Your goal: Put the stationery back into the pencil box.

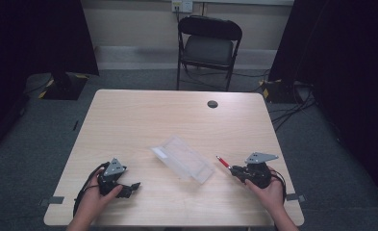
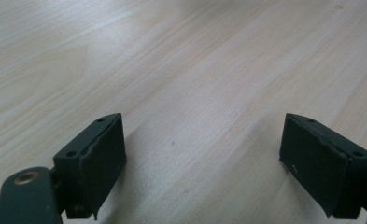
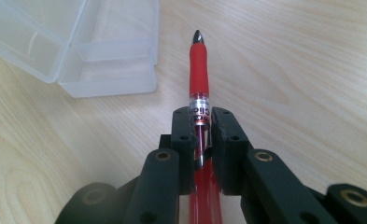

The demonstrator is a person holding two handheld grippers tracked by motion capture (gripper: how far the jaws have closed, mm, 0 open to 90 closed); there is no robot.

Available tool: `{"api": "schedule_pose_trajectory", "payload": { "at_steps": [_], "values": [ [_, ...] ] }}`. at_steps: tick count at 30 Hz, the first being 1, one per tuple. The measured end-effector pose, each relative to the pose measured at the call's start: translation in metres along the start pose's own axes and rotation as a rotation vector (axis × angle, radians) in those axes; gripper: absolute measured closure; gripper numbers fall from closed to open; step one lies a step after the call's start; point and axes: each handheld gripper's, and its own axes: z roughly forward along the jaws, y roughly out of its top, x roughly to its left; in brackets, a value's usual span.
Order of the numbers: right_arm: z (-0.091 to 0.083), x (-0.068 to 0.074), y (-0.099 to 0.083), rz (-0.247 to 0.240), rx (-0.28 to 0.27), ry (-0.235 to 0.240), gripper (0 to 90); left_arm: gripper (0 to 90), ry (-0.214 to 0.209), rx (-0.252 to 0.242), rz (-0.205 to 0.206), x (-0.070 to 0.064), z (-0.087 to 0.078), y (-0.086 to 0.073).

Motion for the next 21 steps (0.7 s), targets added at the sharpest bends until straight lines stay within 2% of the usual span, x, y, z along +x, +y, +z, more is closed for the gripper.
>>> {"api": "schedule_pose_trajectory", "payload": {
  "at_steps": [9, 21],
  "values": [
    [0.003, 0.004, 0.015, -0.020, 0.001, 0.016, 79.9, 13.9, -0.002, 0.000, -0.002, 0.000, 0.000, 0.000],
    [0.007, 0.001, 0.036, 0.003, -0.016, 0.031, 79.9, 13.9, 0.000, 0.000, 0.000, 0.000, 0.000, 0.000]
  ]
}}
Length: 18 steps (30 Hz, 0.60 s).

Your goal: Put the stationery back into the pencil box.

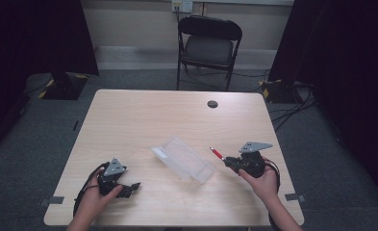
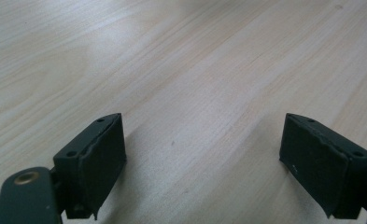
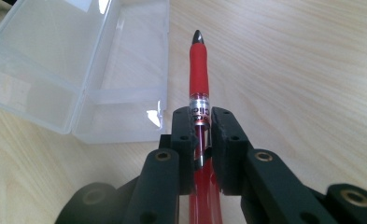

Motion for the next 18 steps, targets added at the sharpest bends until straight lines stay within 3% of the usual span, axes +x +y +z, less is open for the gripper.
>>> {"api": "schedule_pose_trajectory", "payload": {
  "at_steps": [18],
  "values": [
    [0.014, 0.002, 0.025, 0.000, -0.003, 0.010, 79.8, 13.9, -0.001, 0.003, 0.002, 0.000, 0.000, 0.000]
  ]
}}
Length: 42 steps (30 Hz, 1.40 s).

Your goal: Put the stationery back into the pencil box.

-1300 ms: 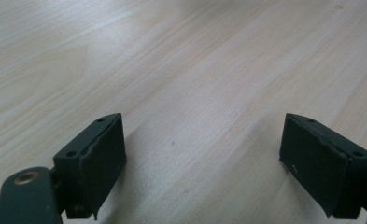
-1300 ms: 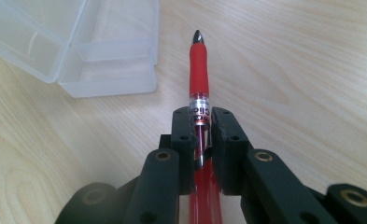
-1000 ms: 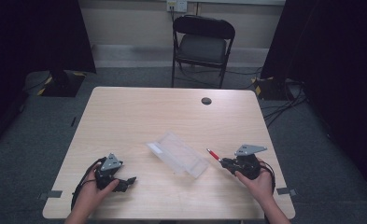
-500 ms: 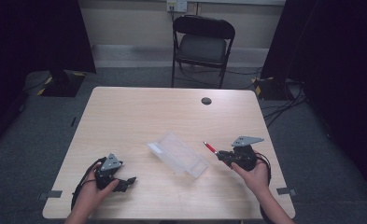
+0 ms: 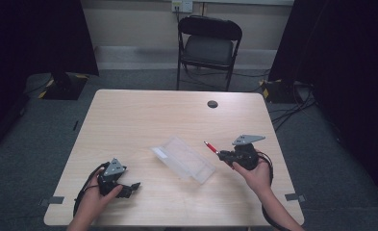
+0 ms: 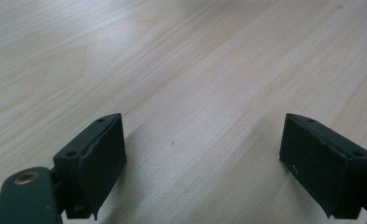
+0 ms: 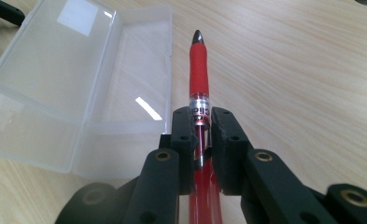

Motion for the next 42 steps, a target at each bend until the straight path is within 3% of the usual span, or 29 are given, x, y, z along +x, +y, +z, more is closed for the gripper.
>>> {"api": "schedule_pose_trajectory", "payload": {
  "at_steps": [42],
  "values": [
    [0.045, 0.025, 0.040, -0.036, 0.010, 0.056, 79.8, 13.9, 0.000, 0.000, 0.000, 0.000, 0.000, 0.000]
  ]
}}
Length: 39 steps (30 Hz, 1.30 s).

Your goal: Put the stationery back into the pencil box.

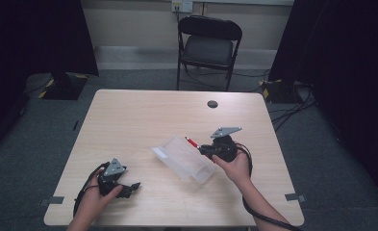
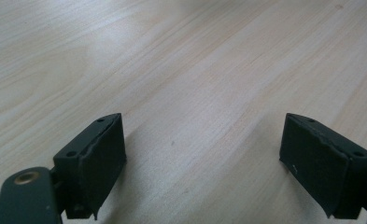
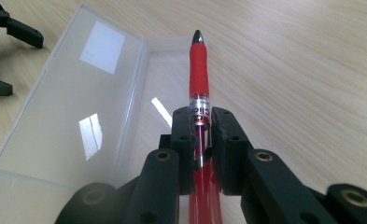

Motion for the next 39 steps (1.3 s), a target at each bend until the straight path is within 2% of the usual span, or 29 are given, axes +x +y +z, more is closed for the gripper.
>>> {"api": "schedule_pose_trajectory", "payload": {
  "at_steps": [13, 39],
  "values": [
    [0.018, 0.007, 0.005, -0.006, 0.007, 0.019, 79.8, 13.9, 0.000, -0.001, 0.000, 0.000, 0.000, 0.000],
    [0.057, 0.017, 0.012, 0.006, 0.027, 0.022, 79.8, 13.9, 0.002, -0.001, 0.001, 0.000, 0.000, 0.000]
  ]
}}
